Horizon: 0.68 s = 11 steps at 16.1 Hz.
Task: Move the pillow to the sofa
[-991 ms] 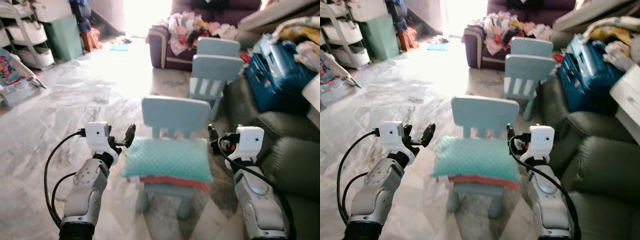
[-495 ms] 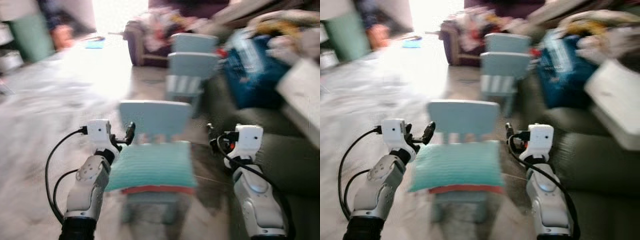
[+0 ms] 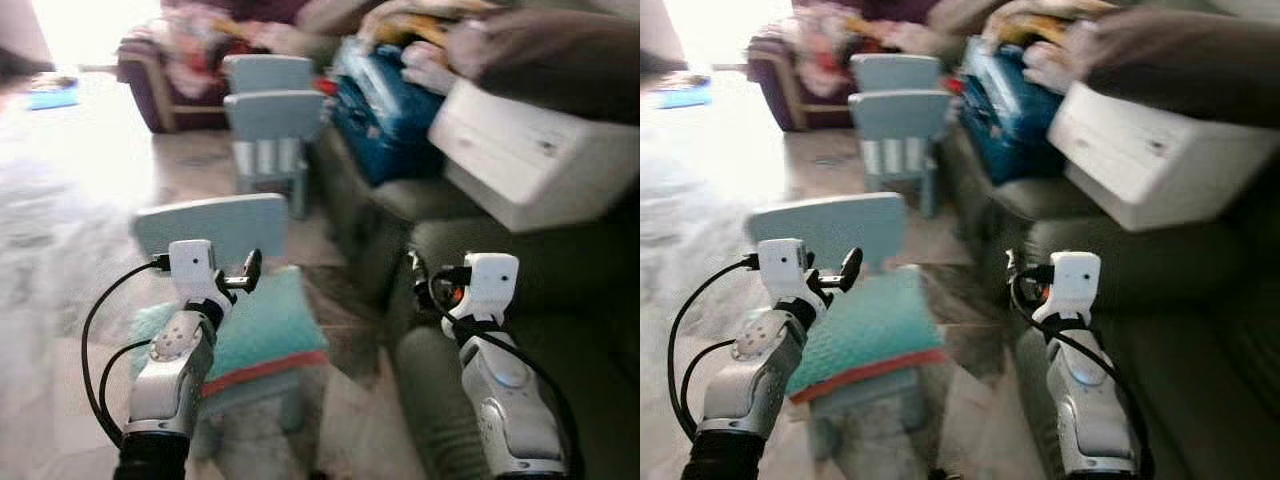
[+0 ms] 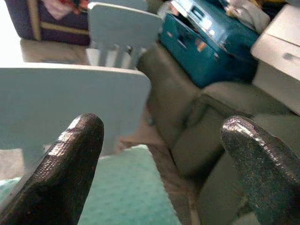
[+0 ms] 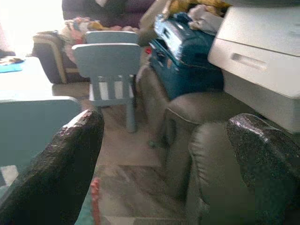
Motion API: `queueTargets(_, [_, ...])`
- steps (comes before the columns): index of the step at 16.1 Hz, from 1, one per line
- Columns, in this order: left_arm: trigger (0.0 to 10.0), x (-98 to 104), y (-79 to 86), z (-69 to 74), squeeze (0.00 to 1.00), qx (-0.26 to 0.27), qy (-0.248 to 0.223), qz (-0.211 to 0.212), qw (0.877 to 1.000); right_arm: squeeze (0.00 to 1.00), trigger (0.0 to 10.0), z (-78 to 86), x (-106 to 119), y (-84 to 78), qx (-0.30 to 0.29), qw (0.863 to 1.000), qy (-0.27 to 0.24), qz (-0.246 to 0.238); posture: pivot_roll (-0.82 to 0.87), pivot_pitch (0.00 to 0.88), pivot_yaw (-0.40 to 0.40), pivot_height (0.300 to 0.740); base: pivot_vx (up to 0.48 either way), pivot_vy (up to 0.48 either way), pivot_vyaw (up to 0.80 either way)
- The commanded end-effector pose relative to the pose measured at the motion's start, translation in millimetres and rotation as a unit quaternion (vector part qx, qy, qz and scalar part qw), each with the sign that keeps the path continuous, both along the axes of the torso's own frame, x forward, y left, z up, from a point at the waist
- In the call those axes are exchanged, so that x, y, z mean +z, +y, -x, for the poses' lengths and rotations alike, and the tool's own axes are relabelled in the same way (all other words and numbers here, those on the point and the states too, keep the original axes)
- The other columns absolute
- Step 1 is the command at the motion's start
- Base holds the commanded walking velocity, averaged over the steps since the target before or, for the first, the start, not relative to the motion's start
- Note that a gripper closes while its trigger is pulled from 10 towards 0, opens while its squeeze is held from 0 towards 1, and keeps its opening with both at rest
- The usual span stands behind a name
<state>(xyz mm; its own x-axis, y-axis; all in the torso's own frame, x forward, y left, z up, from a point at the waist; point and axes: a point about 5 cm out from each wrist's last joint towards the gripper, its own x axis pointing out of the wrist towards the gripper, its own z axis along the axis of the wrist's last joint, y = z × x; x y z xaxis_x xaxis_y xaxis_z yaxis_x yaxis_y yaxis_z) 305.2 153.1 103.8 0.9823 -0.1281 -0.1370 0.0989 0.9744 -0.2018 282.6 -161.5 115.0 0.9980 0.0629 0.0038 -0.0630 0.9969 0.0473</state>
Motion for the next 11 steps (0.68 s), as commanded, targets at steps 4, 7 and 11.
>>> queueTargets(4, [10.0, 0.6, 5.7, -1.2, 0.00, 0.017, 0.002, 0.004, 1.000, 0.00, 10.0, -0.7, 4.6, 1.6, 0.005, 1.000, -0.007, 0.003, -0.07, 0.026, -0.040, 0.740, 0.000, 0.000, 0.00])
queueTargets(7, [10.0, 1.6, 7.2, -1.2, 0.00, 0.027, 0.000, 0.011, 1.000, 0.00, 10.0, -0.2, 4.3, 1.7, 0.006, 1.000, -0.006, 0.004, -0.07, 0.027, -0.041, 0.740, 0.000, 0.000, 0.00])
queueTargets(11, [10.0, 1.0, 8.2, 0.0, 0.00, 0.030, 0.002, 0.013, 0.999, 0.00, 10.0, 0.9, 3.1, 2.3, 0.008, 1.000, -0.004, 0.003, -0.06, 0.027, -0.042, 0.740, 0.000, 0.000, 0.00])
